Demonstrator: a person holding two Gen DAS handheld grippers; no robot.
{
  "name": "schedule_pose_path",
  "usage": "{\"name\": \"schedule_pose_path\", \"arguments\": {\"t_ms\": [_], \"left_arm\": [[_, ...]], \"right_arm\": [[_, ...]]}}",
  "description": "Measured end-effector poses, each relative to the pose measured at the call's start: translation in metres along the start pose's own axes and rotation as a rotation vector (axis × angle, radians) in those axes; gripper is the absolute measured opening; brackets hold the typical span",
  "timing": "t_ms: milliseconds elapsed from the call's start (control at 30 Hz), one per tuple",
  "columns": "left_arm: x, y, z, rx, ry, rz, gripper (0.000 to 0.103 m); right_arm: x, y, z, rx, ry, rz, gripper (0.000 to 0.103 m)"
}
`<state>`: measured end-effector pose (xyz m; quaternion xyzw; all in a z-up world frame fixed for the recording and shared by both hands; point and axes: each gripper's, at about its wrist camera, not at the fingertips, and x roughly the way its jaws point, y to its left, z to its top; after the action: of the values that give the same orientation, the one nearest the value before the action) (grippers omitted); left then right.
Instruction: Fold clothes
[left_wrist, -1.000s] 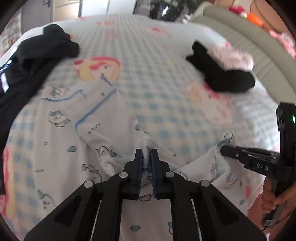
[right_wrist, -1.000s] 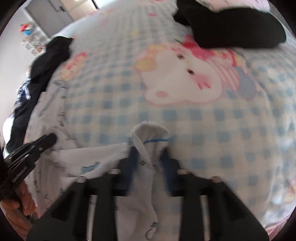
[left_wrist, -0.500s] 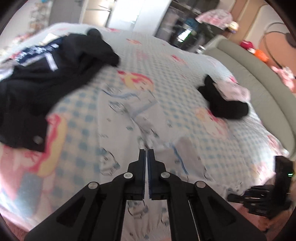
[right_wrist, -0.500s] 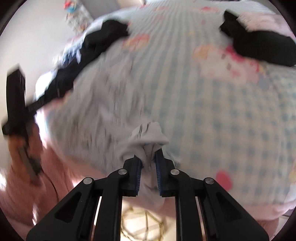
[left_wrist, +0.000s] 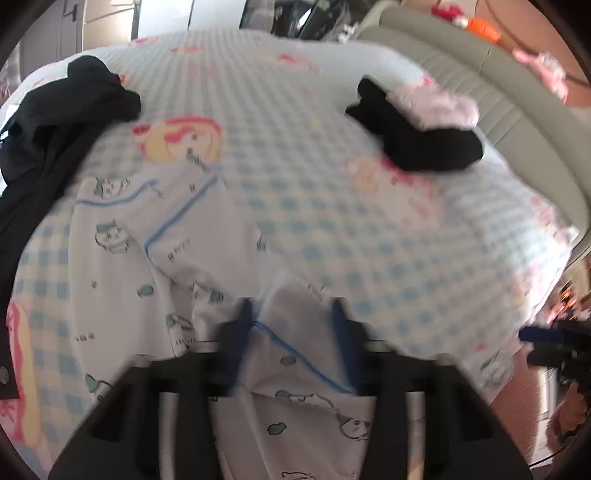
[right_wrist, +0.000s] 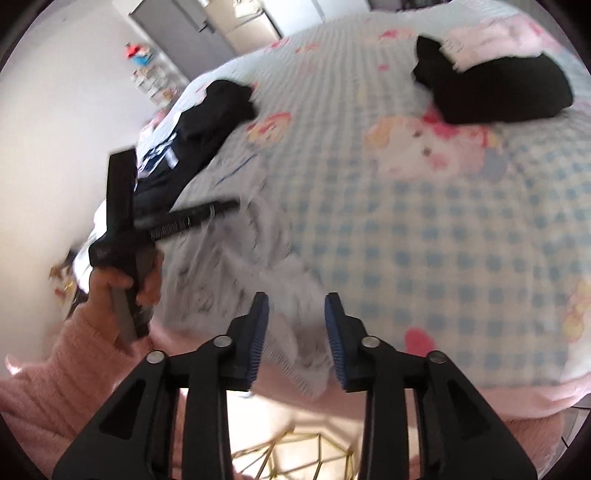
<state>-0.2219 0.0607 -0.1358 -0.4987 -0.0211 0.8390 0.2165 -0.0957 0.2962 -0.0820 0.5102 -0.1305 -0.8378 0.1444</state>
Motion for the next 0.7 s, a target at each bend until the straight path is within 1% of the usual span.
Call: {"name": "schedule_pose_path", "arguments": {"t_ms": [33, 67, 167, 267, 367, 433, 467, 533, 600, 667, 700], "left_arm": [[0.0, -0.001, -0.005, 0.004, 0.002, 0.01, 0.013], [-0.001, -0.001, -0.01, 0.003, -0.001, 0.019, 0.01], [-0.017, 0.009, -0.026, -0.036, -0.043, 0.028, 0.008], [-0.034, 0.024, -0.04, -0.088, -0.087, 0.031, 0.007], [-0.045, 0.033, -0.048, -0.121, -0.117, 0.047, 0.007], [-0.051, 0.039, -0.053, -0.15, -0.135, 0.057, 0.007], [-0.054, 0.043, -0.056, -0.171, -0.143, 0.06, 0.007], [-0.056, 0.05, -0.062, -0.205, -0.152, 0.061, 0.007], [-0.057, 0.056, -0.067, -0.235, -0.156, 0.057, 0.007], [-0.058, 0.059, -0.07, -0.254, -0.16, 0.052, 0.007], [-0.058, 0.059, -0.071, -0.252, -0.16, 0.049, 0.007]], "right_arm": [[0.008, -0.002, 0.001, 0.016, 0.008, -0.046, 0.034], [0.015, -0.003, 0.001, 0.037, 0.013, -0.063, 0.035], [0.028, -0.012, -0.001, 0.102, 0.028, -0.032, 0.034], [0.04, -0.013, -0.001, 0.127, 0.021, -0.053, 0.035], [0.057, 0.001, -0.005, 0.071, 0.1, -0.051, 0.037], [0.06, 0.02, -0.012, -0.027, 0.135, -0.008, 0.037], [0.059, 0.033, -0.018, -0.091, 0.158, 0.027, 0.037], [0.061, 0.046, -0.03, -0.165, 0.204, 0.062, 0.037], [0.064, 0.048, -0.039, -0.173, 0.246, 0.041, 0.037], [0.064, 0.04, -0.044, -0.139, 0.285, 0.023, 0.037], [0.061, 0.037, -0.046, -0.125, 0.295, 0.033, 0.037]]}}
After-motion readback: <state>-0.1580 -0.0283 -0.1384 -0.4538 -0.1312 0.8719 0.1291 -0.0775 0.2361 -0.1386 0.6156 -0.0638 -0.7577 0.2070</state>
